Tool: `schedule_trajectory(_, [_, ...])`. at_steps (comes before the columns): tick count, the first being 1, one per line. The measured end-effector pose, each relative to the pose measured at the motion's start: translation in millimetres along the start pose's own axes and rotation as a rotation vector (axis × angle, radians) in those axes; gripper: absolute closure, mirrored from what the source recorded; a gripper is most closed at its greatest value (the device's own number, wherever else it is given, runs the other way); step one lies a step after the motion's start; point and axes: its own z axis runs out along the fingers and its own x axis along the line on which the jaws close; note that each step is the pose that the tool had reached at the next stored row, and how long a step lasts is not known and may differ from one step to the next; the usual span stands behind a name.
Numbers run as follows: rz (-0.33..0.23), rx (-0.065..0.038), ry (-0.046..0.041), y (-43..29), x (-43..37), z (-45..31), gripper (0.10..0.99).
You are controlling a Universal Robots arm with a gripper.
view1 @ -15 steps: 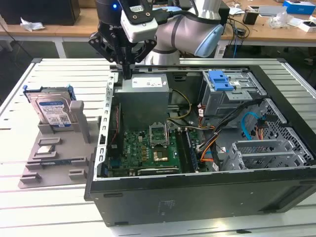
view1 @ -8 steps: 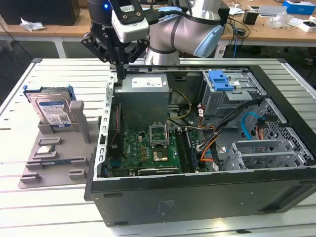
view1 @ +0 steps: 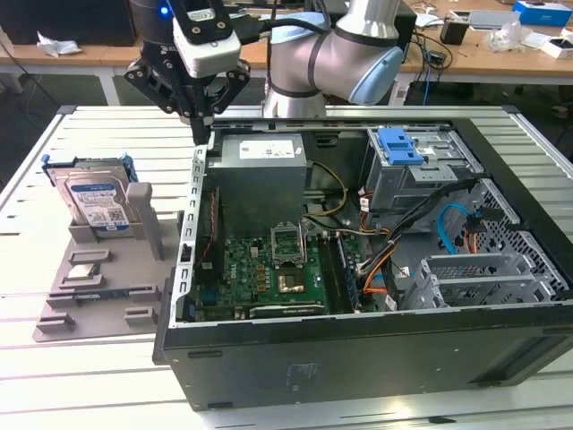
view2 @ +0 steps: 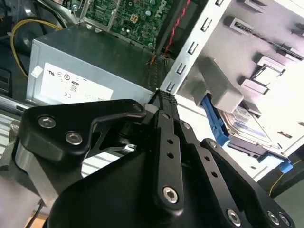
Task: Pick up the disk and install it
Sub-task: 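Reach for the disk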
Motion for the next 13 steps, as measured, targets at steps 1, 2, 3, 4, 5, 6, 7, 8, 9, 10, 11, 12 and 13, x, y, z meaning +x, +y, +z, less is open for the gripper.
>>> schedule_trajectory(1, [0.0,0.0,0.0,-0.3,4.0,-0.1,0.98])
schedule_trajectory(2, [0.0,0.0,0.0,-0.6,8.0,-0.2,0.98])
schedule_trajectory(3, [0.0,0.0,-0.0001,-0.9,12.5,-0.3,0.98])
schedule_trajectory(4, [0.0,0.0,-0.0001,-1.1,14.6,-0.3,0.98])
schedule_trajectory(5, [0.0,0.0,-0.0001,-1.2,16.0,-0.4,0.98])
schedule_trajectory(6, [0.0,0.0,0.0,-1.4,18.8,-0.5,0.98])
schedule_trajectory(7, [0.0,0.0,0.0,-1.6,21.5,-0.5,0.98])
schedule_trajectory(8, [0.0,0.0,0.0,-1.7,23.0,-0.6,0.98])
schedule_trajectory(9, [0.0,0.0,0.0,-1.9,25.0,-0.6,0.98])
schedule_trajectory(10, [0.0,0.0,0.0,-2.1,27.7,-0.7,0.98])
schedule_trajectory(11, [0.0,0.0,0.0,-2.2,30.1,-0.8,0.98])
schedule_trajectory(12, [0.0,0.0,0.0,-2.4,32.5,-0.8,0.98])
schedule_trajectory(13, [0.0,0.0,0.0,-2.6,35.3,-0.9,0.98])
